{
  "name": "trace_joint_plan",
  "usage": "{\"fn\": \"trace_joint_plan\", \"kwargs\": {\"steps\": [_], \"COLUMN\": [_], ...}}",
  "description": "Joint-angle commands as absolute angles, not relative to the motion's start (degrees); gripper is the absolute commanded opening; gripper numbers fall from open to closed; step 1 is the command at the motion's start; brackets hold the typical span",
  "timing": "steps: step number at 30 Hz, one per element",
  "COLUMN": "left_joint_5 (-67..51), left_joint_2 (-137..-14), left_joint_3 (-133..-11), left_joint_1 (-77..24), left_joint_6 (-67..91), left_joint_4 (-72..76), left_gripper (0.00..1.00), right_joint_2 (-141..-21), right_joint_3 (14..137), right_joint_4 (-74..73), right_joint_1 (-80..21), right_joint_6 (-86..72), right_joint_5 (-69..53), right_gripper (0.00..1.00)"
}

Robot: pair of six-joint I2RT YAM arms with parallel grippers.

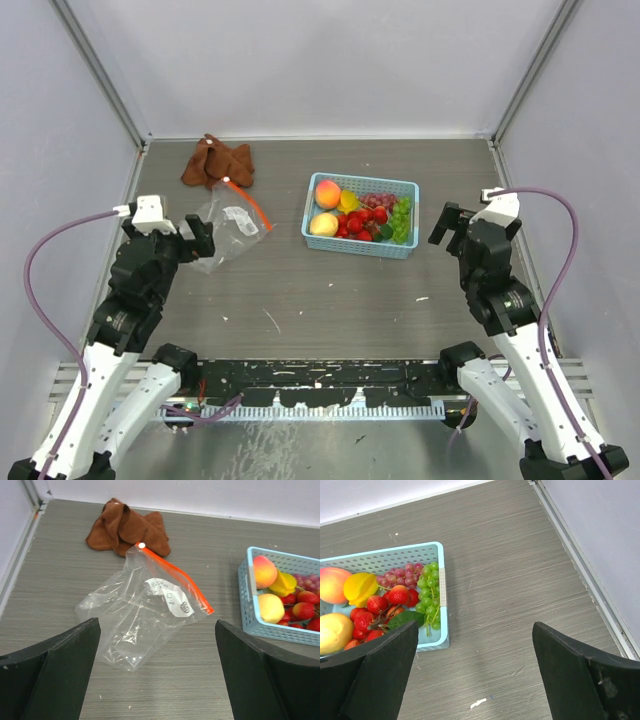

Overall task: Place the food in the zip-top bag and seal the zipper
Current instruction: Pick up the zipper food storage bag at the center of the board.

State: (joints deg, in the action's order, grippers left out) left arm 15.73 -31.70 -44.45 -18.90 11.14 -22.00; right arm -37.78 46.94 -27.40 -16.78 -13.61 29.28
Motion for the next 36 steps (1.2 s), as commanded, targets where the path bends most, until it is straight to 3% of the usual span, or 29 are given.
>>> {"fn": "trace_joint_plan", "kwargs": {"steps": [1, 14, 22, 36], "left_joint_5": [21.9, 28.5, 28.1, 35.2], "left_joint_2": [-34.3, -47.3, -64.4, -91.7], "left_joint_3": [-48.3, -62.9, -72.8, -86.2], "left_joint_1": [-18.6, -18.6, -18.7, -23.8], "left_joint_6": [11.6, 18.7, 27.6, 29.3], "left_joint_4": [-22.8, -39.4, -50.0, -49.8], "left_gripper": [0.98, 0.98, 0.99, 1.0], "right_joint_2": [-35.3, -28.9, -27.3, -24.2], "right_joint_3": [50.1, 47.9, 45.8, 44.1], "right_joint_4": [-28.1, -30.4, -28.9, -27.0], "right_joint_1": [-17.0, -16.9, -17.0, -17.0], "right_joint_6": [-12.5, -13.1, -14.4, -12.3], "right_joint_5": [30.3, 28.5, 24.9, 21.2], "right_gripper": [1.0, 1.0, 1.0, 1.0]}}
